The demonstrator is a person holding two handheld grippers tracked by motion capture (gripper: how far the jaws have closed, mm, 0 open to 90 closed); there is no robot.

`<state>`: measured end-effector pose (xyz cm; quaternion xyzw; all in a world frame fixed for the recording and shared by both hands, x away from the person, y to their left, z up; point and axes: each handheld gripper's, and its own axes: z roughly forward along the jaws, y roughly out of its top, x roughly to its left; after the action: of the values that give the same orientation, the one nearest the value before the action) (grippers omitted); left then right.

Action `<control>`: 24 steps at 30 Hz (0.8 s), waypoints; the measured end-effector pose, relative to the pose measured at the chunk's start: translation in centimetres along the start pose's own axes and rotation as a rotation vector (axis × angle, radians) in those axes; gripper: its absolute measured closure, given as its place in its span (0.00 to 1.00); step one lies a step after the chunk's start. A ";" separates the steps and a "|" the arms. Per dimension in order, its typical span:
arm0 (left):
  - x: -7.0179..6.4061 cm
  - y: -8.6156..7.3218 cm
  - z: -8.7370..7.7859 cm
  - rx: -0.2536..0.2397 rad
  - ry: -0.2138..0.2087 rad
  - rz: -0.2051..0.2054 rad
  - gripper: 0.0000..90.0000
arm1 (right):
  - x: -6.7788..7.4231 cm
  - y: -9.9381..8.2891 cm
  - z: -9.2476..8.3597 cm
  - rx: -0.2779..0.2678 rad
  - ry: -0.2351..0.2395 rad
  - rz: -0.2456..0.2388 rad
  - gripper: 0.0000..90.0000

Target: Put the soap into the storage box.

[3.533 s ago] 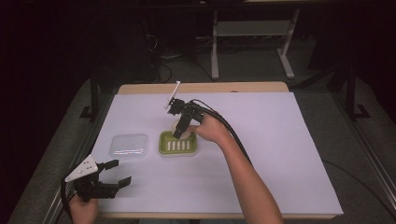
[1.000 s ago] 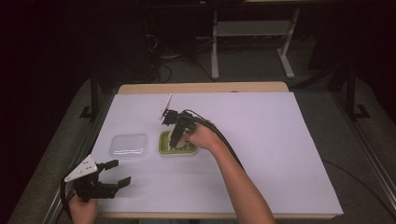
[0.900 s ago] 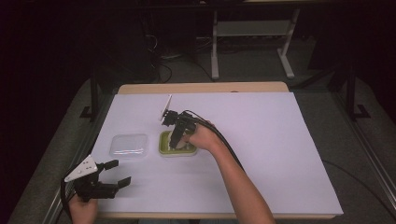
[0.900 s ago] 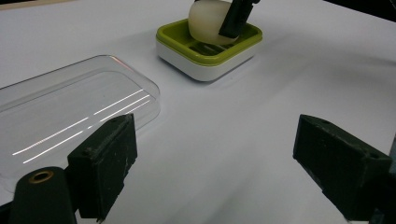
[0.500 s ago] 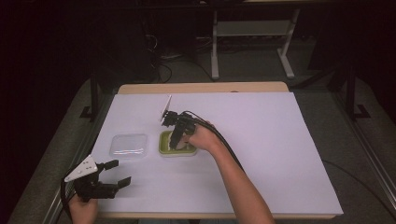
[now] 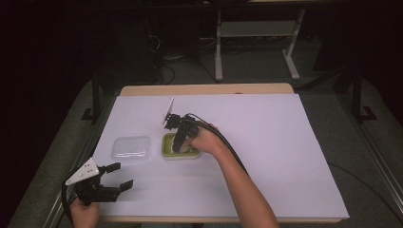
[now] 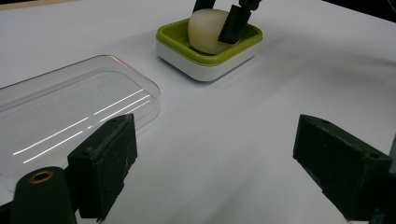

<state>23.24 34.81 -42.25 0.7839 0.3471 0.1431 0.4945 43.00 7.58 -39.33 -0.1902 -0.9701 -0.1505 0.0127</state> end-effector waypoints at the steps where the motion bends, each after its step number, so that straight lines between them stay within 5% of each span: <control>1: 0.0 0.0 0.0 0.000 0.000 0.001 0.14 | 0.0 0.0 0.0 0.001 -0.001 0.000 0.26; 7: 0.0 0.0 0.0 -0.001 0.001 0.001 0.14 | -0.1 -0.1 -0.1 -0.001 -0.002 0.006 0.26; 12: -0.1 0.0 0.1 0.002 0.000 0.004 0.14 | -0.2 -0.2 -1.3 -0.056 -0.004 0.012 0.33; 24: -0.1 0.0 0.2 -0.001 -0.001 -0.001 0.14 | -0.4 -1.3 -2.2 -0.078 0.000 0.035 0.30</control>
<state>23.27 34.64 -42.30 0.7834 0.3474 0.1425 0.4953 42.81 5.64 -37.59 -0.2075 -0.9600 -0.1880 0.0076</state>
